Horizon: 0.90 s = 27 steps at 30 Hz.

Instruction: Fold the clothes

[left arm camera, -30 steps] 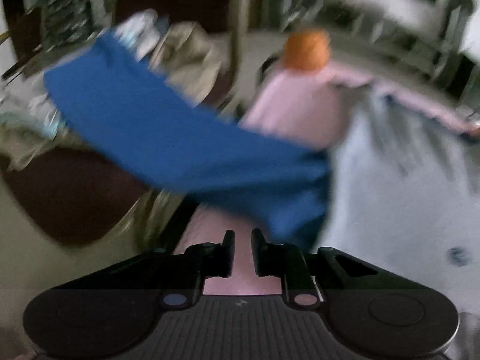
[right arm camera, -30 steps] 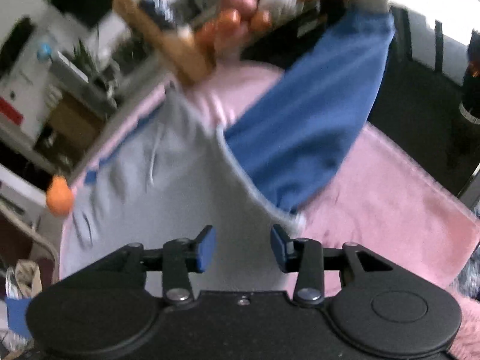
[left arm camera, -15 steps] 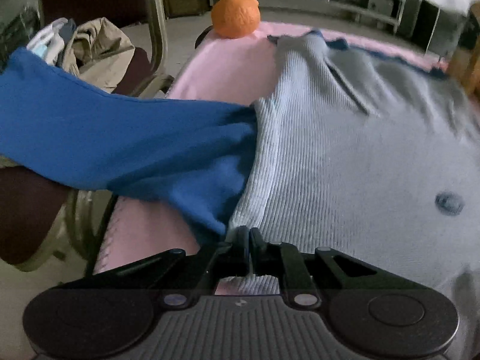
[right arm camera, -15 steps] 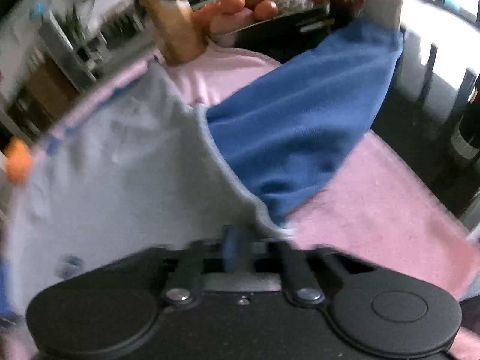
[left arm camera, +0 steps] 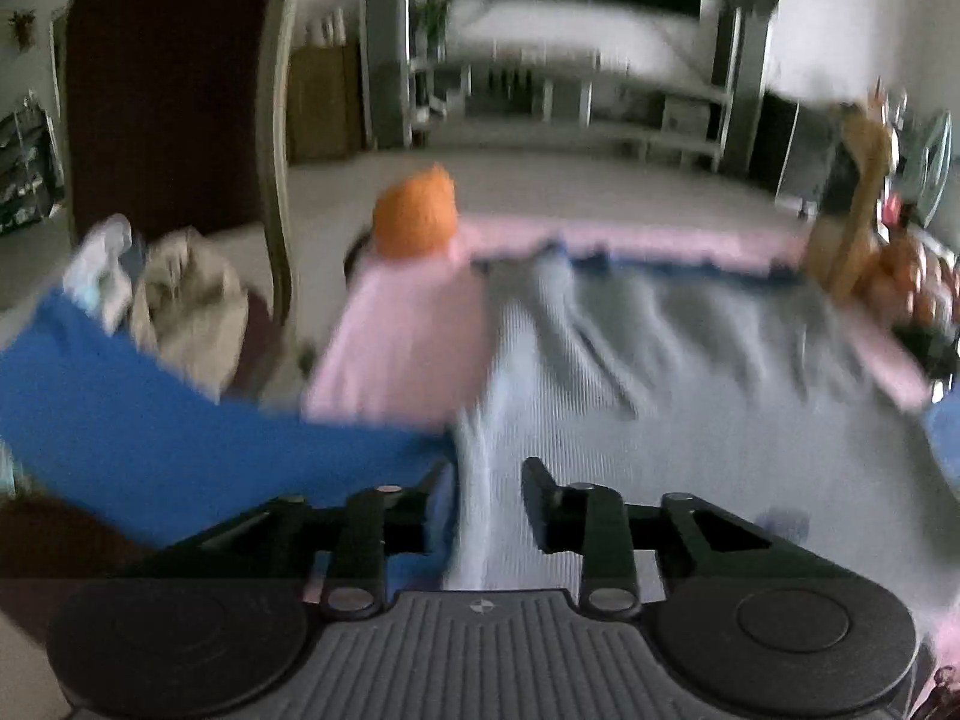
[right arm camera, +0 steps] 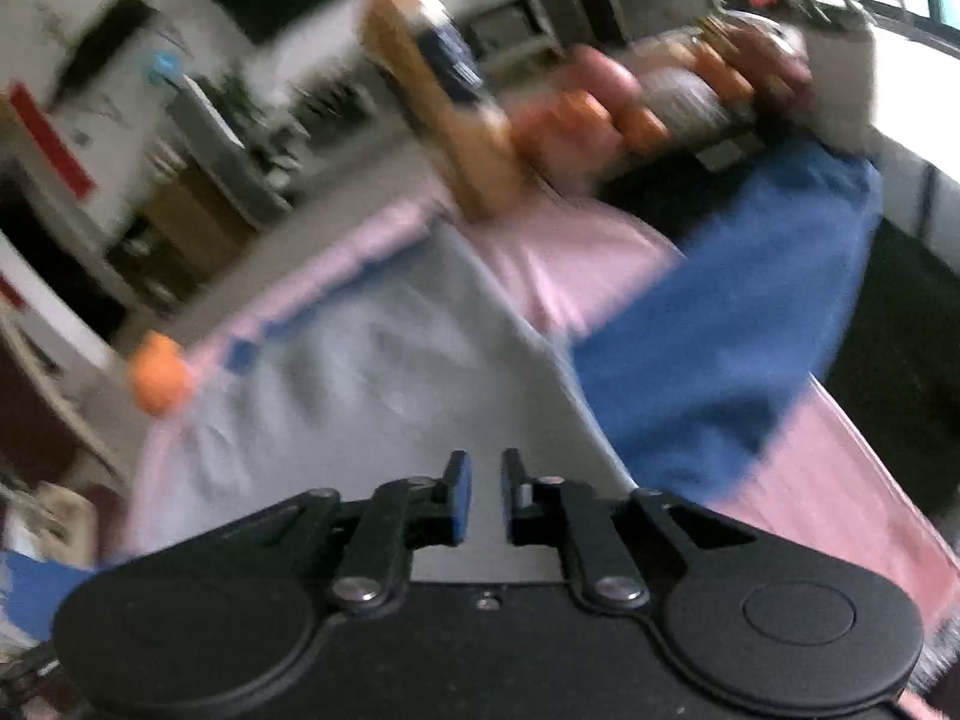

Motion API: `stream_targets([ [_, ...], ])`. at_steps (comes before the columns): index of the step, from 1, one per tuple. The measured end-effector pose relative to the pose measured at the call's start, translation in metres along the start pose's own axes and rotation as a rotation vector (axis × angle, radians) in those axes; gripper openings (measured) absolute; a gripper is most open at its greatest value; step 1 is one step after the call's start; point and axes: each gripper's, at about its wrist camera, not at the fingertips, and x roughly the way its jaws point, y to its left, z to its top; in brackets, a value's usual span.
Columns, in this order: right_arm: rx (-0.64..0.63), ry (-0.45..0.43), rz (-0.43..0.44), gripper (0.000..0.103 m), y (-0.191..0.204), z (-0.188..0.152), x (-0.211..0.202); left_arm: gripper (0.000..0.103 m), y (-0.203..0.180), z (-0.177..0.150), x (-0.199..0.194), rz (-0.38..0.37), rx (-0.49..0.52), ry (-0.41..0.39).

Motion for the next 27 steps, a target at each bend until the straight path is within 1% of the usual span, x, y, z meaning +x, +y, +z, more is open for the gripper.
stream_targets([
  [1,0.000,-0.015,0.035,0.019,0.006,0.012,-0.002,0.037,0.003,0.011,0.004,-0.004,-0.009,-0.011],
  [3,0.000,-0.045,0.088,0.024,0.015,0.035,0.000,0.038,0.011,0.031,0.021,-0.011,-0.035,-0.013],
  [5,-0.013,-0.070,0.106,0.031,0.022,0.052,0.014,0.039,0.018,0.046,0.051,-0.001,-0.081,0.007],
  [7,-0.036,-0.089,0.089,0.034,0.025,0.065,0.037,0.038,0.024,0.056,0.084,0.002,-0.139,0.045],
  [9,-0.030,-0.090,0.071,0.035,0.022,0.075,0.067,0.038,0.026,0.064,0.121,0.007,-0.195,0.094],
  [10,-0.022,-0.091,0.064,0.038,0.021,0.081,0.083,0.037,0.022,0.069,0.140,0.012,-0.200,0.120],
  [11,0.004,-0.093,0.060,0.044,0.018,0.087,0.099,0.037,0.018,0.074,0.158,0.016,-0.199,0.144],
  [13,0.052,-0.096,0.047,0.050,0.013,0.099,0.131,0.038,0.005,0.086,0.191,0.013,-0.155,0.172],
  [14,0.066,-0.091,0.039,0.050,0.011,0.105,0.147,0.038,0.001,0.092,0.206,0.005,-0.144,0.181],
  [16,0.051,-0.062,0.020,0.050,0.011,0.117,0.177,0.038,-0.003,0.103,0.233,-0.018,-0.144,0.198],
  [19,0.023,-0.060,0.011,0.050,0.016,0.126,0.204,0.038,-0.002,0.114,0.264,-0.059,-0.186,0.206],
  [21,0.018,-0.061,0.022,0.050,0.017,0.132,0.220,0.034,-0.003,0.117,0.279,-0.080,-0.199,0.217],
  [22,0.011,-0.061,0.028,0.050,0.018,0.134,0.226,0.033,-0.005,0.118,0.285,-0.083,-0.195,0.229],
  [24,-0.012,-0.069,0.028,0.050,0.019,0.135,0.233,0.030,-0.006,0.117,0.294,-0.062,-0.184,0.233],
  [26,-0.022,-0.083,0.018,0.047,0.018,0.134,0.237,0.033,-0.003,0.115,0.298,-0.058,-0.203,0.221],
  [27,-0.021,-0.087,0.014,0.046,0.017,0.133,0.239,0.037,-0.002,0.114,0.300,-0.060,-0.213,0.216],
])
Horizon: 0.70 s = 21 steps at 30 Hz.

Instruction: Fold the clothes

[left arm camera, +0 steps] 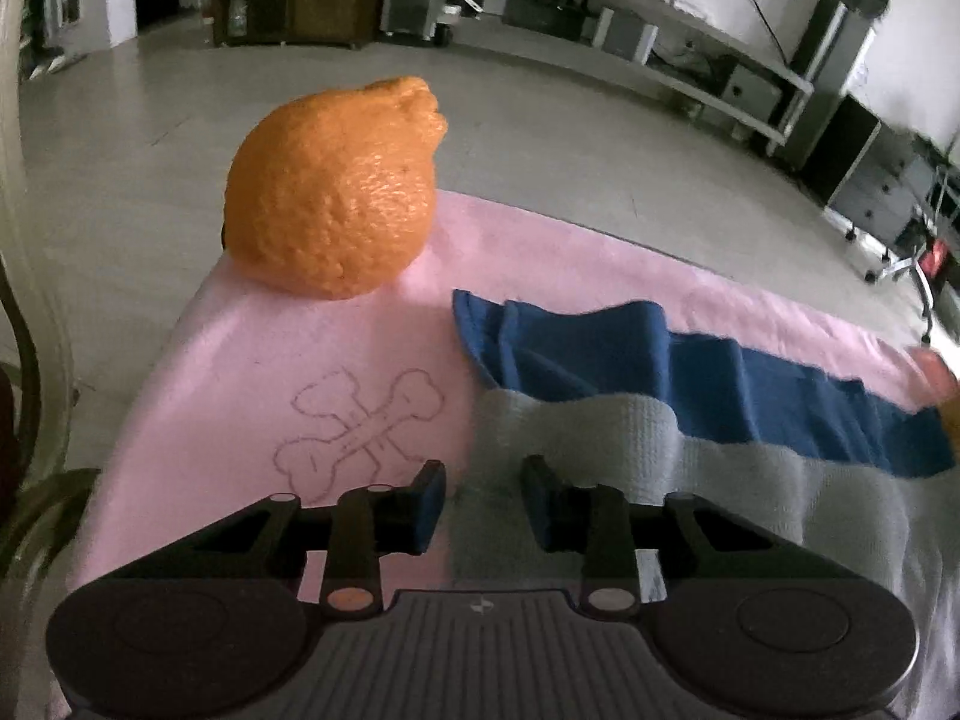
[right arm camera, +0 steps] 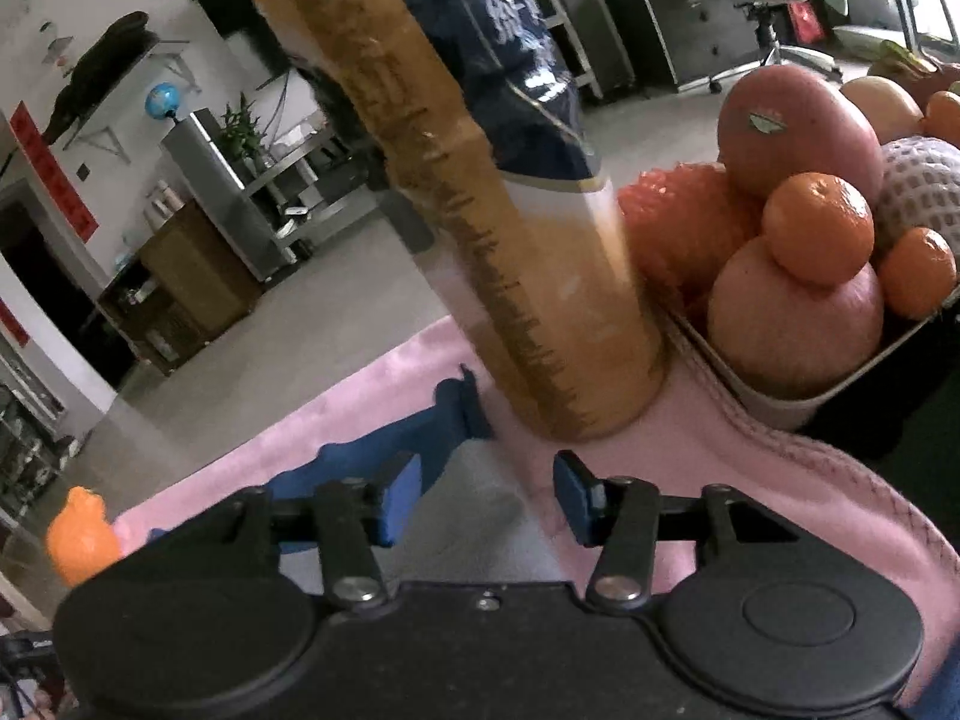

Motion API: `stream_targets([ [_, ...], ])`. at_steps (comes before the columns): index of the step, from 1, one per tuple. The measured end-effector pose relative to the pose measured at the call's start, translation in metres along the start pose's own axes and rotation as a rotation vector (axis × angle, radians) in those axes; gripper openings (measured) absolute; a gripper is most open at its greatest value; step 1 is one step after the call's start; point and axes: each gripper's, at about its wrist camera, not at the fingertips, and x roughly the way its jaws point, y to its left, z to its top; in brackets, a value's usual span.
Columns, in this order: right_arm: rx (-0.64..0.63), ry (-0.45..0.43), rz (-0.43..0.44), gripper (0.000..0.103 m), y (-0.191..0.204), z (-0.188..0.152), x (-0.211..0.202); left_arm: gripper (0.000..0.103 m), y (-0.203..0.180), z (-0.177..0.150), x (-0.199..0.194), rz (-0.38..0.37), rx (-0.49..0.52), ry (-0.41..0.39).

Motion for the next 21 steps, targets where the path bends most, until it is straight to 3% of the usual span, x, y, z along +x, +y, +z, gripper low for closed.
stream_targets([
  [3,0.033,0.014,0.011,0.045,-0.008,0.002,0.008,0.038,-0.003,-0.001,0.003,0.002,0.022,-0.010],
  [6,0.033,0.029,0.020,0.045,-0.011,0.000,0.016,0.037,-0.015,-0.002,0.003,0.034,0.104,-0.021],
  [7,0.028,0.037,0.024,0.045,-0.011,-0.001,0.019,0.029,-0.021,-0.002,0.004,0.042,0.140,-0.027],
  [10,-0.037,0.061,0.009,0.024,-0.002,-0.004,0.027,0.012,-0.045,-0.008,0.004,0.132,0.274,-0.067],
  [15,-0.284,-0.021,-0.151,0.018,0.037,-0.016,0.014,0.011,-0.076,-0.033,-0.004,0.364,0.455,-0.210],
  [18,-0.426,-0.118,-0.271,0.017,0.061,-0.024,0.004,0.013,-0.084,-0.045,0.012,0.484,0.539,-0.202],
  [19,-0.458,-0.118,-0.320,0.014,0.062,-0.030,0.008,0.015,-0.086,-0.048,0.019,0.528,0.566,-0.199],
  [20,-0.466,-0.097,-0.391,0.000,0.058,-0.034,0.015,0.014,-0.087,-0.050,0.021,0.555,0.583,-0.204],
  [21,-0.460,-0.069,-0.452,0.000,0.052,-0.038,0.021,0.014,-0.088,-0.052,0.023,0.575,0.593,-0.206],
])
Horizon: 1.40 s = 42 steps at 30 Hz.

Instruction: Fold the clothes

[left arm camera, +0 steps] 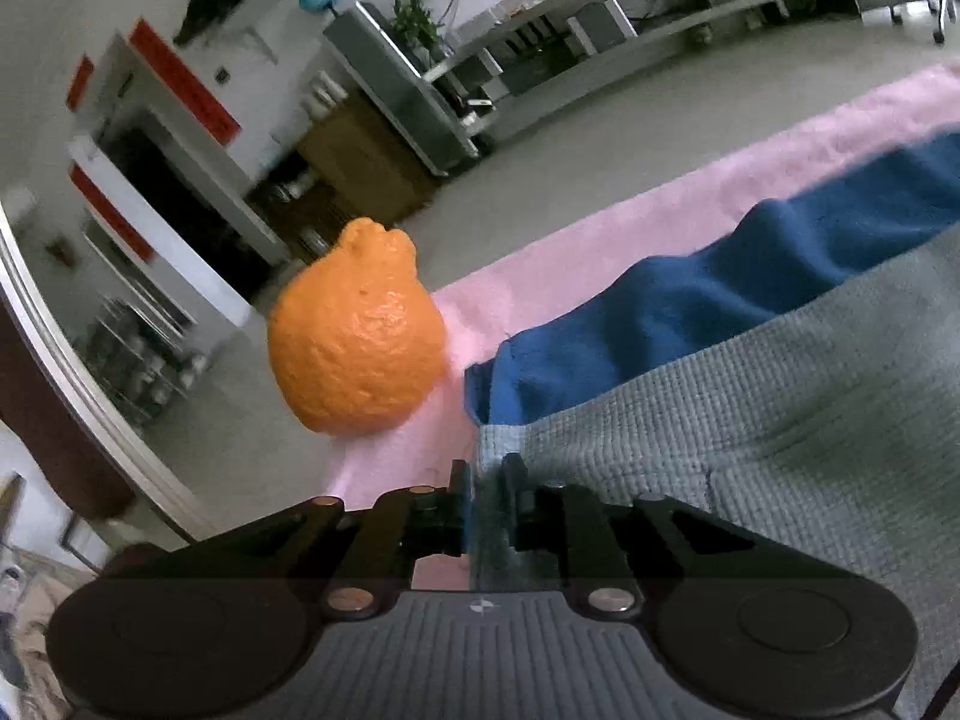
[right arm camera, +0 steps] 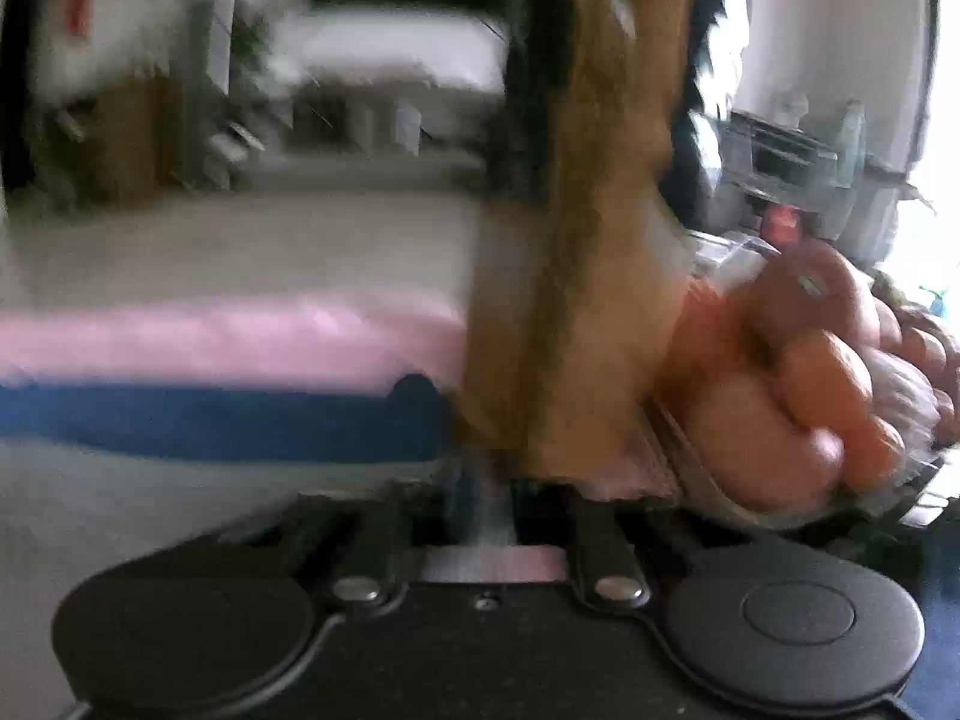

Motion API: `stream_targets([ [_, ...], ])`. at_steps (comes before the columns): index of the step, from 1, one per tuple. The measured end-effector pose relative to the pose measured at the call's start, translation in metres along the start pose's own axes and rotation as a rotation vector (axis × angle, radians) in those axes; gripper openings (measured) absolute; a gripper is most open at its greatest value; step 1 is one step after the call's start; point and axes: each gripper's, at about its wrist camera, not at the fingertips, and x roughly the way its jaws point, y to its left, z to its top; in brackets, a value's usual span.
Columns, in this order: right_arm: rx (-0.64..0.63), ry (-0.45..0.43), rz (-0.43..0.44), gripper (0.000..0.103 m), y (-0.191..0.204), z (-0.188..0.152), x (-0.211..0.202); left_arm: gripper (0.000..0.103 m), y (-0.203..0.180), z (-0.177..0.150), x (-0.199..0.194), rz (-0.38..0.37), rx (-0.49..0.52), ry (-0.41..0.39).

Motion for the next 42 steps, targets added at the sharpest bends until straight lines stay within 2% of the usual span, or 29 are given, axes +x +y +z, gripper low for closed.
stream_targets([
  [1,0.044,0.050,0.000,0.002,-0.010,-0.004,0.008,0.018,0.004,0.001,-0.001,-0.005,-0.015,0.008],
  [4,0.171,0.067,0.139,0.004,-0.039,0.001,0.015,0.023,0.039,0.002,-0.015,-0.047,-0.130,0.051],
  [6,0.172,0.026,0.158,0.007,-0.045,0.010,0.004,0.028,0.069,-0.001,-0.034,-0.065,-0.202,0.053],
  [7,0.172,0.004,0.159,0.011,-0.046,0.016,-0.005,0.034,0.083,-0.004,-0.046,-0.073,-0.229,0.046],
  [9,0.203,-0.028,0.198,0.018,-0.050,0.026,-0.024,0.034,0.105,-0.013,-0.076,-0.087,-0.253,0.045],
  [11,0.247,-0.031,0.267,0.029,-0.061,0.030,-0.045,0.034,0.118,-0.028,-0.101,-0.153,-0.256,0.066],
  [16,0.350,0.048,0.424,0.037,-0.092,0.003,-0.084,0.034,0.125,-0.078,-0.137,-0.340,-0.366,0.103],
  [18,0.426,0.110,0.465,0.038,-0.105,-0.015,-0.083,0.032,0.120,-0.095,-0.129,-0.401,-0.431,0.120],
  [19,0.471,0.153,0.475,0.037,-0.110,-0.026,-0.079,0.020,0.115,-0.098,-0.122,-0.411,-0.435,0.137],
  [20,0.515,0.196,0.485,0.035,-0.115,-0.038,-0.075,0.016,0.110,-0.099,-0.117,-0.405,-0.419,0.136],
  [21,0.555,0.237,0.495,0.032,-0.118,-0.049,-0.071,0.015,0.105,-0.101,-0.113,-0.403,-0.407,0.133],
  [22,0.577,0.267,0.508,0.024,-0.115,-0.058,-0.066,0.014,0.100,-0.101,-0.112,-0.410,-0.405,0.125],
  [25,0.591,0.310,0.552,0.023,-0.102,-0.072,-0.051,0.014,0.093,-0.101,-0.104,-0.432,-0.411,0.105],
  [27,0.597,0.333,0.592,0.023,-0.095,-0.079,-0.042,0.019,0.090,-0.105,-0.095,-0.389,-0.422,0.160],
  [29,0.602,0.367,0.580,0.023,-0.089,-0.084,-0.026,0.025,0.092,-0.111,-0.089,-0.350,-0.443,0.217],
  [30,0.577,0.385,0.528,0.021,-0.090,-0.087,-0.025,0.026,0.093,-0.112,-0.090,-0.338,-0.440,0.228],
  [31,0.541,0.396,0.458,0.000,-0.090,-0.090,-0.022,0.030,0.094,-0.113,-0.092,-0.326,-0.434,0.236],
  [32,0.526,0.388,0.444,0.000,-0.094,-0.092,-0.021,0.036,0.093,-0.115,-0.093,-0.313,-0.425,0.237],
  [35,0.482,0.362,0.367,0.000,-0.102,-0.097,-0.026,0.035,0.104,-0.118,-0.099,-0.339,-0.474,0.241],
  [38,0.469,0.349,0.360,0.003,-0.104,-0.100,-0.034,0.035,0.121,-0.120,-0.111,-0.359,-0.547,0.217],
  [40,0.477,0.299,0.372,0.007,-0.105,-0.094,-0.048,0.029,0.128,-0.119,-0.123,-0.335,-0.564,0.201],
  [41,0.486,0.272,0.381,0.010,-0.107,-0.091,-0.055,0.024,0.128,-0.120,-0.125,-0.350,-0.569,0.200],
  [42,0.505,0.255,0.392,0.011,-0.110,-0.088,-0.060,0.023,0.128,-0.120,-0.128,-0.365,-0.573,0.200],
])
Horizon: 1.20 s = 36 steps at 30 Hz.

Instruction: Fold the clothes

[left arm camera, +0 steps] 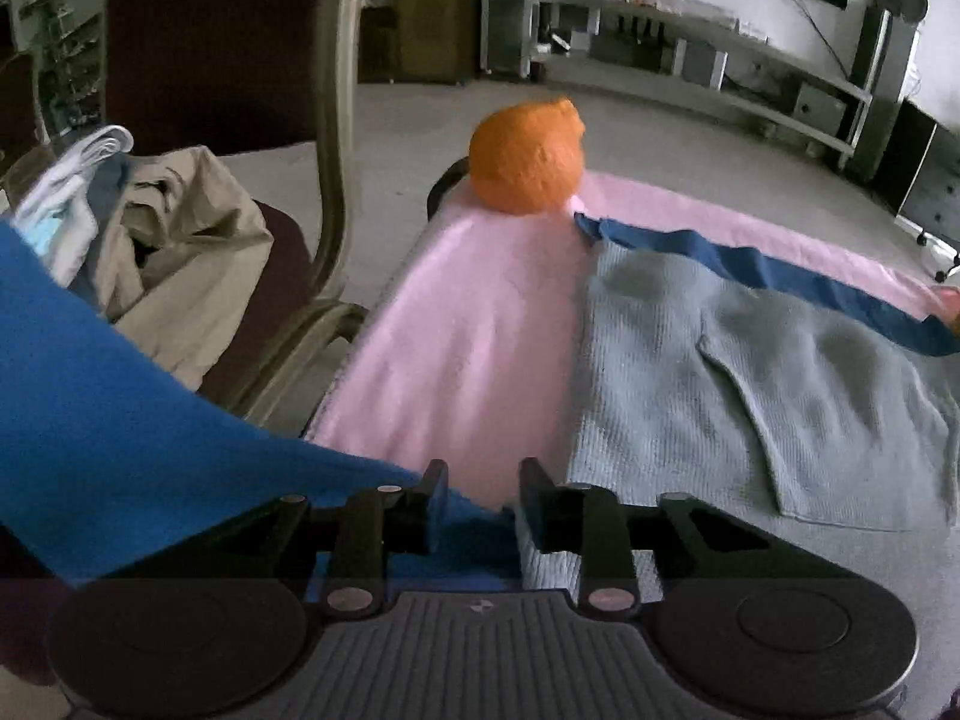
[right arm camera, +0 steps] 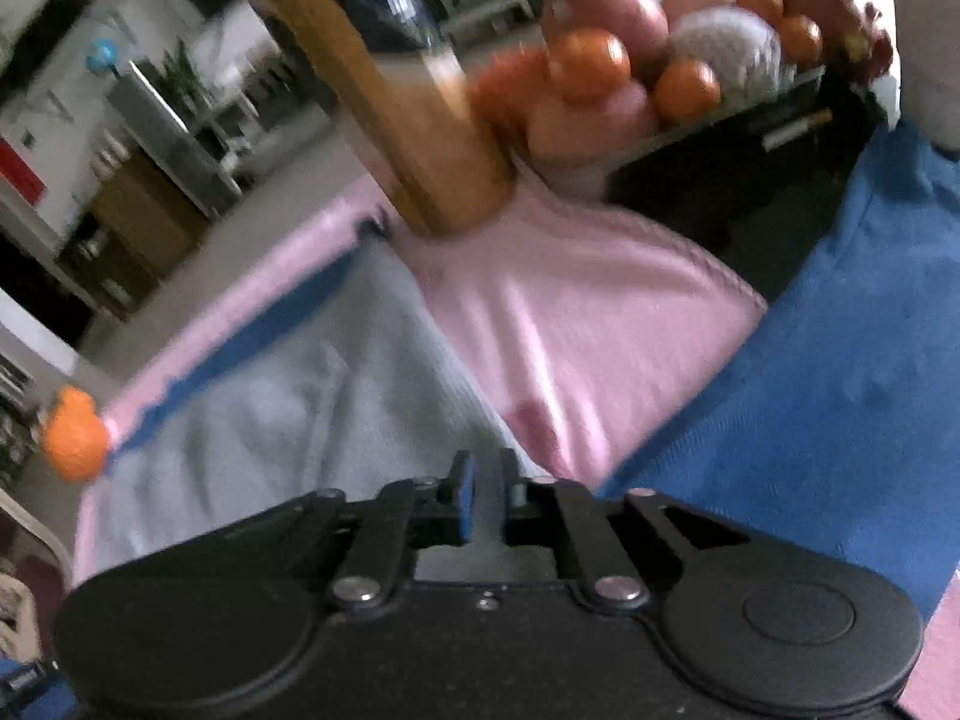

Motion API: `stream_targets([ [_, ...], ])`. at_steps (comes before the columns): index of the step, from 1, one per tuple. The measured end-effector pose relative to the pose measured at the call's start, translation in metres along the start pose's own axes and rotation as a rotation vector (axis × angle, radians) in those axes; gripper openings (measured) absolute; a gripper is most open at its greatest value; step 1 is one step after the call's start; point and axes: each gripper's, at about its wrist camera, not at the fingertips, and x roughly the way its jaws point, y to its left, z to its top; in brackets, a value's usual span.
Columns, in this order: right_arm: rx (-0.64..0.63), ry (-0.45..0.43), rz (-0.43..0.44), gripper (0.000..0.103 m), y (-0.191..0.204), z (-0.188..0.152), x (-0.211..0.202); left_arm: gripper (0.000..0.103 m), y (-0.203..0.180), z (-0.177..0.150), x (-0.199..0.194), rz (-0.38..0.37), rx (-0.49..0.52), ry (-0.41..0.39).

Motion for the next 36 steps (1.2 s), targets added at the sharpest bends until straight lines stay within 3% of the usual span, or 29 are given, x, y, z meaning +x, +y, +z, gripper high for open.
stream_targets([
  [3,0.049,-0.008,0.042,0.012,-0.002,0.007,-0.004,0.023,-0.007,-0.004,0.000,-0.041,0.019,0.008],
  [8,0.077,0.080,0.047,0.012,-0.003,0.012,0.009,0.019,-0.030,-0.005,0.014,-0.100,0.105,-0.020],
  [11,0.087,0.127,0.003,0.011,-0.006,0.009,0.015,0.013,-0.041,-0.008,0.033,-0.021,0.182,0.031],
  [12,0.074,0.127,-0.019,0.004,-0.006,0.008,0.016,0.014,-0.045,-0.009,0.037,0.019,0.209,0.036],
  [13,0.060,0.126,-0.041,0.000,-0.007,0.007,0.017,0.014,-0.048,-0.009,0.038,0.044,0.223,0.027],
  [18,-0.017,0.097,-0.099,0.000,0.003,0.002,0.010,0.014,-0.054,-0.010,0.021,0.125,0.241,-0.027],
  [19,-0.015,0.088,-0.102,0.004,0.006,0.000,0.004,0.019,-0.052,-0.010,0.013,0.136,0.237,-0.038],
  [20,-0.006,0.065,-0.091,0.009,0.009,-0.001,-0.008,0.031,-0.048,-0.010,0.001,0.151,0.238,-0.059],
  [23,0.010,-0.024,-0.007,0.018,0.014,-0.007,-0.051,0.036,-0.036,-0.015,-0.038,0.168,0.240,-0.137],
  [27,0.079,-0.108,0.131,0.019,0.005,-0.023,-0.107,0.038,-0.010,-0.030,-0.079,0.087,0.127,-0.140],
  [31,0.175,-0.117,0.223,0.020,-0.017,-0.040,-0.134,0.038,0.008,-0.052,-0.089,-0.011,0.065,-0.082],
  [33,0.224,-0.095,0.232,0.020,-0.028,-0.046,-0.134,0.034,0.006,-0.059,-0.082,-0.031,0.078,-0.054],
  [35,0.272,-0.036,0.195,0.021,-0.038,-0.049,-0.122,0.021,0.002,-0.063,-0.072,-0.043,0.096,-0.031],
  [36,0.294,0.000,0.177,0.021,-0.042,-0.050,-0.113,0.020,0.000,-0.064,-0.066,-0.050,0.096,-0.022],
])
